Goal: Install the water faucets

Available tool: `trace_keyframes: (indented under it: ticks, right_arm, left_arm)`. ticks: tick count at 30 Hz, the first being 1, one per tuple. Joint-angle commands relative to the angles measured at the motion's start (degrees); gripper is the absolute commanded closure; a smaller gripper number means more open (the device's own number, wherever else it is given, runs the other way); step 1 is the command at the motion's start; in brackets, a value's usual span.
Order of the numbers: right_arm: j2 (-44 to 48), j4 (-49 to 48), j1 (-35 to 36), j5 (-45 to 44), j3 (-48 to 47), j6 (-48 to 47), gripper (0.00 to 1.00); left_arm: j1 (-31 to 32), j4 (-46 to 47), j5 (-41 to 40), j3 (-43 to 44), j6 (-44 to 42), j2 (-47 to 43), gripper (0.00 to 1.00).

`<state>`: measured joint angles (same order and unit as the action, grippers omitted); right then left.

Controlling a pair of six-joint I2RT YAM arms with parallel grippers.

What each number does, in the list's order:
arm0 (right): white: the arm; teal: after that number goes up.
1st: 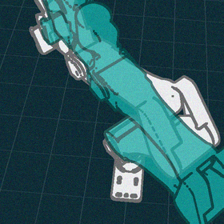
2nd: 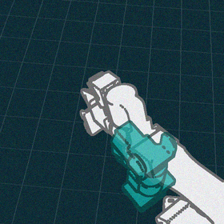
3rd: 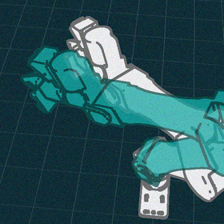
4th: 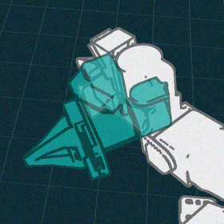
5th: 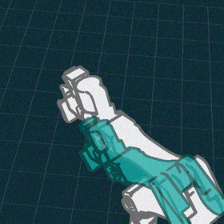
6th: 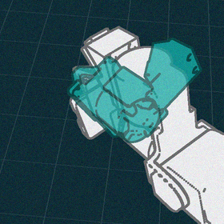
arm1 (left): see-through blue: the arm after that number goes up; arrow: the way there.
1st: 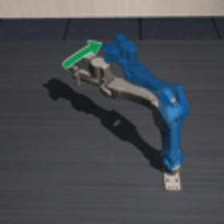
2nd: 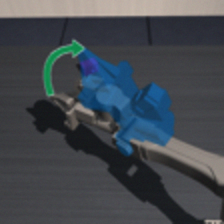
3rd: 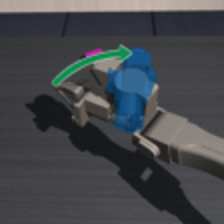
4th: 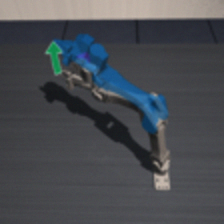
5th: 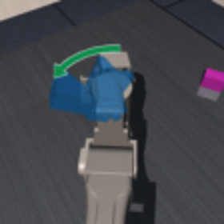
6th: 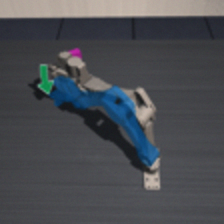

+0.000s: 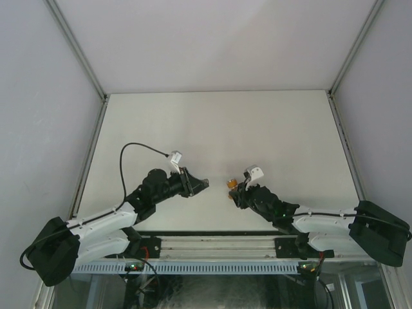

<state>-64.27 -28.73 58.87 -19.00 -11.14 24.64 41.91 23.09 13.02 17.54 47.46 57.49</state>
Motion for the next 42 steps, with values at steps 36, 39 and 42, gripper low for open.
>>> trace_keyframes:
  ticks: [36, 39, 42]
  right_arm:
    - [36.8, 12.1, -22.0, 38.2, 0.9, 4.6, 1.00]
    - [38.1, 4.0, -24.7, 46.9, 1.0, 2.4, 1.00]
    - [38.9, -1.7, -24.8, 51.9, 0.3, -2.0, 1.00]
  left_arm:
    - [-1.3, -1.7, 1.4, -2.0, -0.6, -14.5, 1.00]
    - [-2.2, -2.7, 5.8, -1.0, -0.5, -18.7, 1.00]
    - [-2.4, -4.6, 10.8, 0.4, -0.3, -23.0, 1.00]
